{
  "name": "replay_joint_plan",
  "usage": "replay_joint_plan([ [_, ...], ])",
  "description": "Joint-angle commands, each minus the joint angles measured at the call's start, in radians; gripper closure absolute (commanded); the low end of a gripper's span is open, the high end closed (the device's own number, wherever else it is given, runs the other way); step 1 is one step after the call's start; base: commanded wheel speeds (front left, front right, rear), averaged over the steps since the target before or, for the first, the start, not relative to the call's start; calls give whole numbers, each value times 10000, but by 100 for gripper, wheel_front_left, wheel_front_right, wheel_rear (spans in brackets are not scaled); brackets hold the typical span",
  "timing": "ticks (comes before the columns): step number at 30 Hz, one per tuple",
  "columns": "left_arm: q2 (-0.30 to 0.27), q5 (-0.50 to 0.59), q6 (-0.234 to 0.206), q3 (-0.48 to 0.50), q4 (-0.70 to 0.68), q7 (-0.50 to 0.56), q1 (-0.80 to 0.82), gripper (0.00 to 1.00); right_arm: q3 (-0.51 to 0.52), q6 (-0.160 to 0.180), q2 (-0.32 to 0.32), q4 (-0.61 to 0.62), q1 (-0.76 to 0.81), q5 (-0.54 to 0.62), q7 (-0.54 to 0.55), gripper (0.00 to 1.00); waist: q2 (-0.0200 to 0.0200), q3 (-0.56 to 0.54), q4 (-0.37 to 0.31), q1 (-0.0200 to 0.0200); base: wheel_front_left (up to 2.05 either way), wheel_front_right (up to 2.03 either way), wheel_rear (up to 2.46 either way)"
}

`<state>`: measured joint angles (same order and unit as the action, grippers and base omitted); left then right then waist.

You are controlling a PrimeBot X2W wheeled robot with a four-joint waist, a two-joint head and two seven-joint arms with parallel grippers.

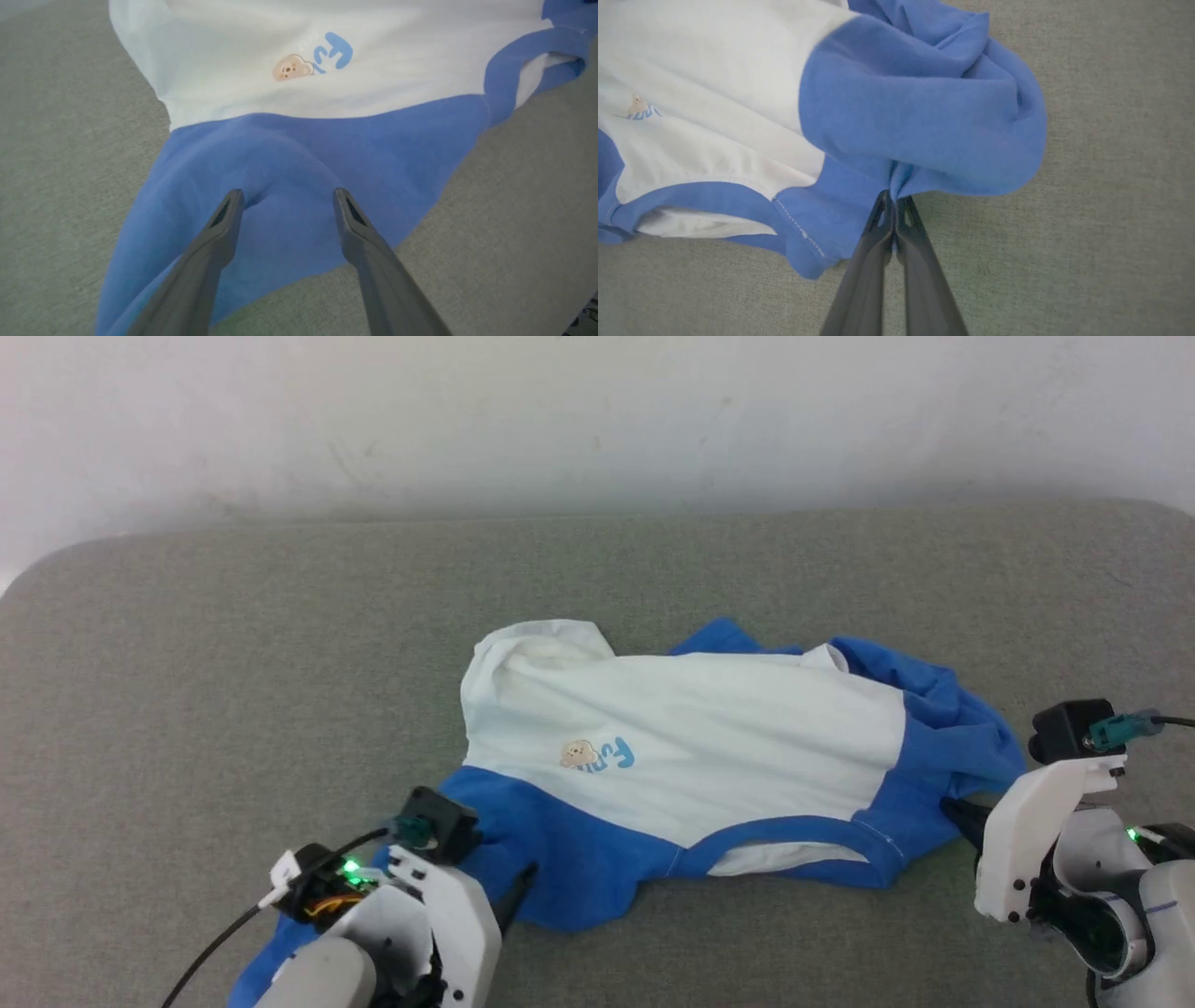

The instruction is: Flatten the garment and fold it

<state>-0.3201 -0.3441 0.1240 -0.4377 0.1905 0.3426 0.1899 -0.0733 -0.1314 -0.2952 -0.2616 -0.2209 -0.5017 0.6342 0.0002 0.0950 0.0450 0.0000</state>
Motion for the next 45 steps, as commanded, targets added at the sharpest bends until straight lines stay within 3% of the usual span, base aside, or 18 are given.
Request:
replay_joint_plan([
  [1, -409, -438, 62, -552, -244, 427, 281, 0, 121, 7, 117, 250, 183, 103, 142, 100, -2, 121, -112, 0, 0, 0, 0],
  [6, -1491, -1497, 65, -1949, -684, 1644, 645, 0, 446, 7, 383, 771, 427, 318, 519, 100, -2, 333, -203, 0, 0, 0, 0],
  [11, -1957, -1716, 65, -2665, -420, 2412, 958, 0, 552, 7, 537, 1042, 489, 437, 699, 100, -2, 485, -236, 0, 0, 0, 0],
  [15, -1994, -1622, 66, -3086, 222, 3043, 1171, 2, 604, 7, 654, 1225, 514, 420, 788, 100, -2, 573, -259, 0, 0, 0, 0],
  [17, -1813, -1802, 56, -3177, 484, 3286, 1122, 58, 619, 7, 683, 1300, 549, 403, 789, 100, -2, 570, -279, 0, 0, 0, 0],
  [19, -1720, -1944, 57, -3273, 661, 3525, 1080, 100, 672, 7, 722, 1379, 612, 384, 767, 100, -2, 536, -292, 0, 0, 0, 0],
  [24, -1597, -2248, -225, -2941, 594, 3109, 966, 100, 782, 7, 798, 1566, 838, 275, 564, 100, -2, 279, -267, 0, 0, 0, 0],
  [37, -1651, -2025, -2904, -11, -2290, -1371, 385, 100, 1664, 7, 991, 3924, 1080, 928, -2199, 100, -2, -628, -19, 0, 0, 0, 0],
  [45, -1792, -1529, -3640, 1173, -4002, -2555, 1503, 100, 2054, 7, 908, 6027, -391, 1676, -2807, 100, -2, -903, -80, 0, 0, 0, 0],
])
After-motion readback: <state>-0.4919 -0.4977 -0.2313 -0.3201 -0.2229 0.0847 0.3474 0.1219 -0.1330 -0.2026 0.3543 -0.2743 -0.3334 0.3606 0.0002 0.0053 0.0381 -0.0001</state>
